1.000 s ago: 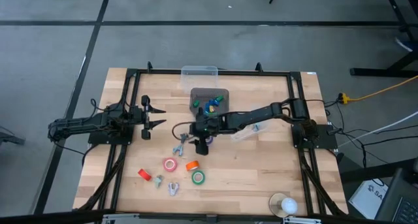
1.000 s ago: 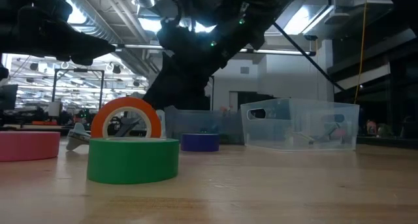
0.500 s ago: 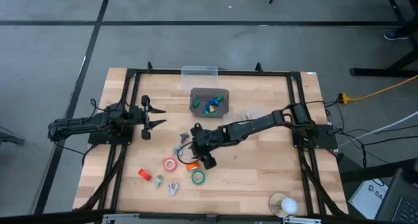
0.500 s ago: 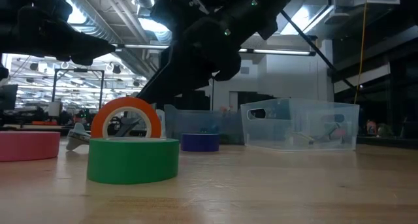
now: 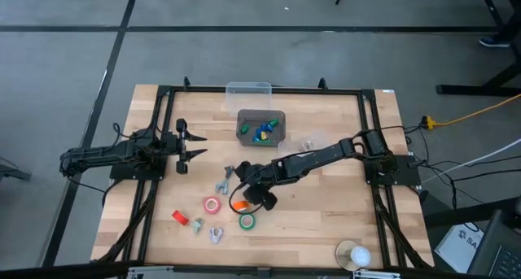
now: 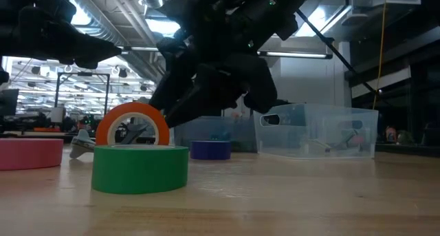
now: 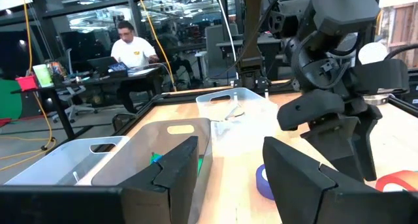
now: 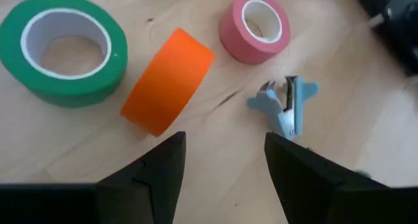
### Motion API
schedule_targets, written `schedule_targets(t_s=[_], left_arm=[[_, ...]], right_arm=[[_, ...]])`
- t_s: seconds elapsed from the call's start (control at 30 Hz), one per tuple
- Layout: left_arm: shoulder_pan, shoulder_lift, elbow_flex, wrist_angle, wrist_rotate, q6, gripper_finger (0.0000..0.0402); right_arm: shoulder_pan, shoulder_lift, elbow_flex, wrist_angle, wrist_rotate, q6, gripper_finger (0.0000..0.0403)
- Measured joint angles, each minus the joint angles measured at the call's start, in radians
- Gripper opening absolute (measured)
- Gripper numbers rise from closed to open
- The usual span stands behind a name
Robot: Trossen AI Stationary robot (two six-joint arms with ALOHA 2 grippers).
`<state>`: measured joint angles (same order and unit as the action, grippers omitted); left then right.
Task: Pick and place Stapler, Stapler remover, tape
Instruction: Put the black staple remover into the bottom transparent bin
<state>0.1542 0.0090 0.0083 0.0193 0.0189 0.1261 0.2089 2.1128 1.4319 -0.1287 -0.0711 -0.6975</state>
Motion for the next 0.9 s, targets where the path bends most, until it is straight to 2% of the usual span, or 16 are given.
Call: schedule_targets(t_s=[0.2, 0.43, 0.57, 0.77, 0.9], left_arm=[[0.000, 0.000, 0.000, 0.000, 0.000, 0.000, 0.0169], [0.000, 0.000, 0.000, 0.000, 0.000, 0.000, 0.0169], [0.000, 0.000, 0.000, 0.000, 0.000, 0.000, 0.0169], [0.000, 0.000, 0.000, 0.000, 0.000, 0.000, 0.0169], [0.000, 0.000, 0.000, 0.000, 0.000, 0.000, 0.0169]], right_arm=[[0.000, 0.000, 0.000, 0.020, 0.000, -0.098, 0.0214], [-0.001, -0.001, 0.000, 0.064, -0.013, -0.121, 0.0214], [0.000, -0.001, 0.000, 0.072, 0.050, -0.204, 0.0214], [-0.001, 0.028, 0.001, 0.135, 0.055, -0.379, 0.0214], [-0.012, 0.055, 0.001, 0.212, 0.133, -0.478, 0.0214]])
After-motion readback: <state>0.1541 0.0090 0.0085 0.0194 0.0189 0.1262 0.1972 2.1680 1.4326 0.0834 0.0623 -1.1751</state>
